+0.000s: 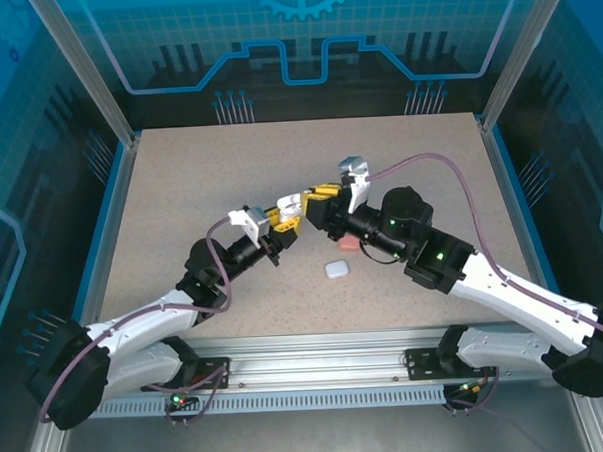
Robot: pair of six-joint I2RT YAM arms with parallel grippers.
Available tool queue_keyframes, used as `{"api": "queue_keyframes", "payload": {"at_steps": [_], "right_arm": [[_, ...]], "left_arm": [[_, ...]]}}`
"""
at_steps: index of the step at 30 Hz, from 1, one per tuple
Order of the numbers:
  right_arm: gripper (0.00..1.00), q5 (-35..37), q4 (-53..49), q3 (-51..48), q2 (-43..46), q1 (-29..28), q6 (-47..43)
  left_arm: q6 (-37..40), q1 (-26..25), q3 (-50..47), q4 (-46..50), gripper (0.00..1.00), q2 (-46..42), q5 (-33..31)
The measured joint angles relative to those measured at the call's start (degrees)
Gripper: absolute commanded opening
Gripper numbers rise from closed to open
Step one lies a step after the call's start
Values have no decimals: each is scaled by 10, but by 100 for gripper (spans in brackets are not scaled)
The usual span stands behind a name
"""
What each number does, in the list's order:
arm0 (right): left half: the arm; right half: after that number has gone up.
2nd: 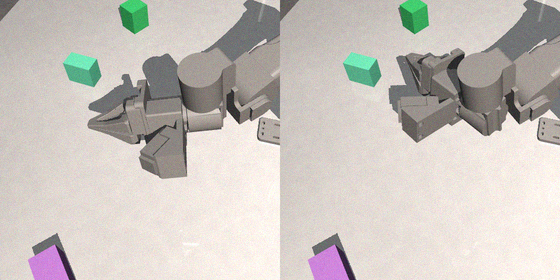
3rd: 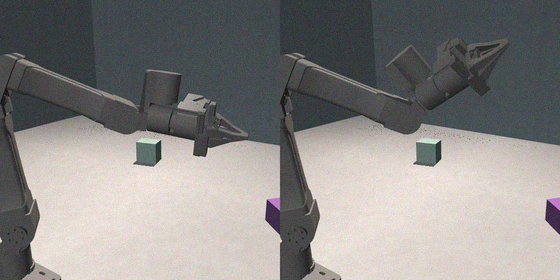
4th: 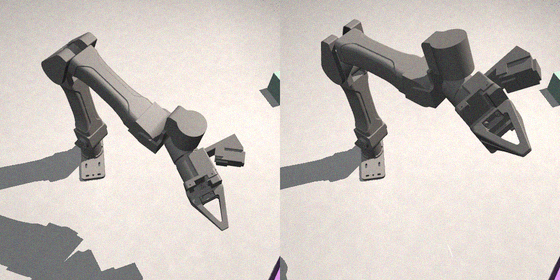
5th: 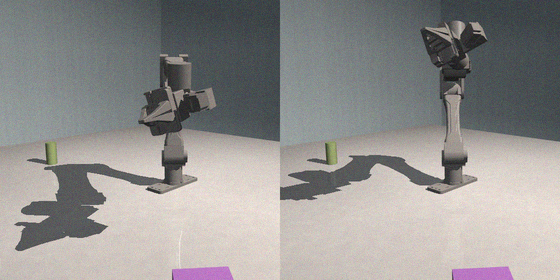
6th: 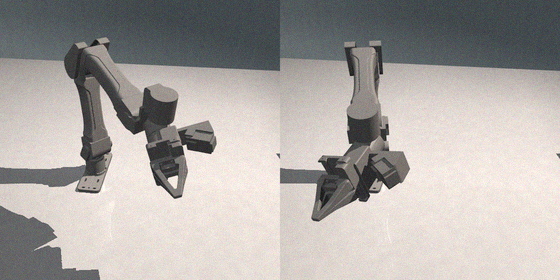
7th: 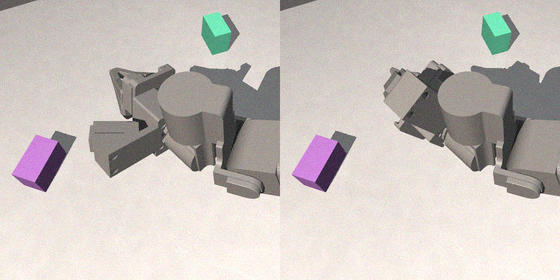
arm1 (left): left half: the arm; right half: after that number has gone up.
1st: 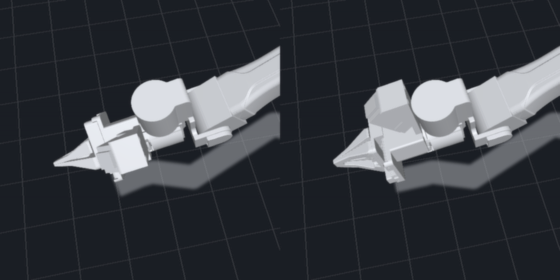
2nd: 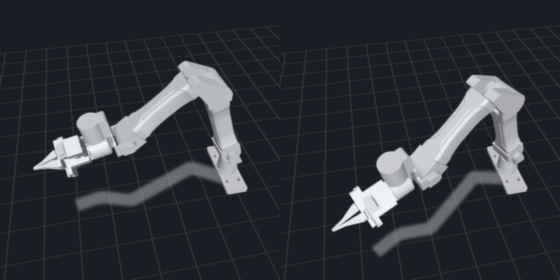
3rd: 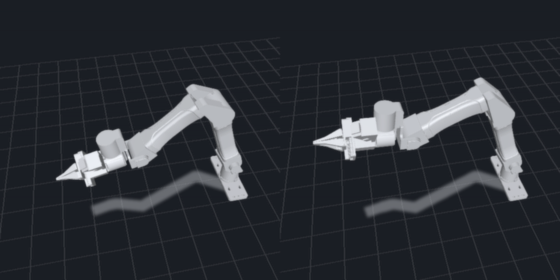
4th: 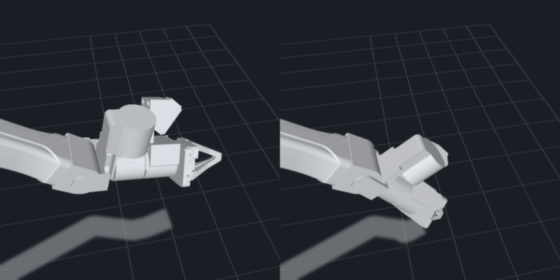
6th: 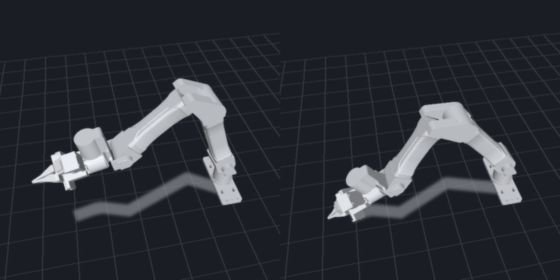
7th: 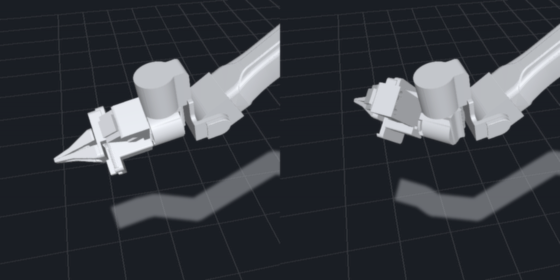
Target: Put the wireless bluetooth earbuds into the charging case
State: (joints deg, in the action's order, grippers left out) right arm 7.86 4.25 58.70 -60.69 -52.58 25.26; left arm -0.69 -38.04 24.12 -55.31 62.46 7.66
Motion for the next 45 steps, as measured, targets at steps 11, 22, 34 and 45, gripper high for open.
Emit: {"api": "queue_keyframes", "payload": {"at_steps": [11,22,34,45], "right_arm": [[27,59,35,0,-54,-30,-14],[27,84,40,0,-79,-44,-22],[28,89,42,0,-80,-45,-24],[31,96,42,-13,-67,-48,-13]], "left_arm": [[25,-23,10,-44,9,33,-39],[26,-23,12,-65,9,36,-47],[25,-23,12,-72,9,39,-54],[22,-23,12,-81,9,39,-60]]}}
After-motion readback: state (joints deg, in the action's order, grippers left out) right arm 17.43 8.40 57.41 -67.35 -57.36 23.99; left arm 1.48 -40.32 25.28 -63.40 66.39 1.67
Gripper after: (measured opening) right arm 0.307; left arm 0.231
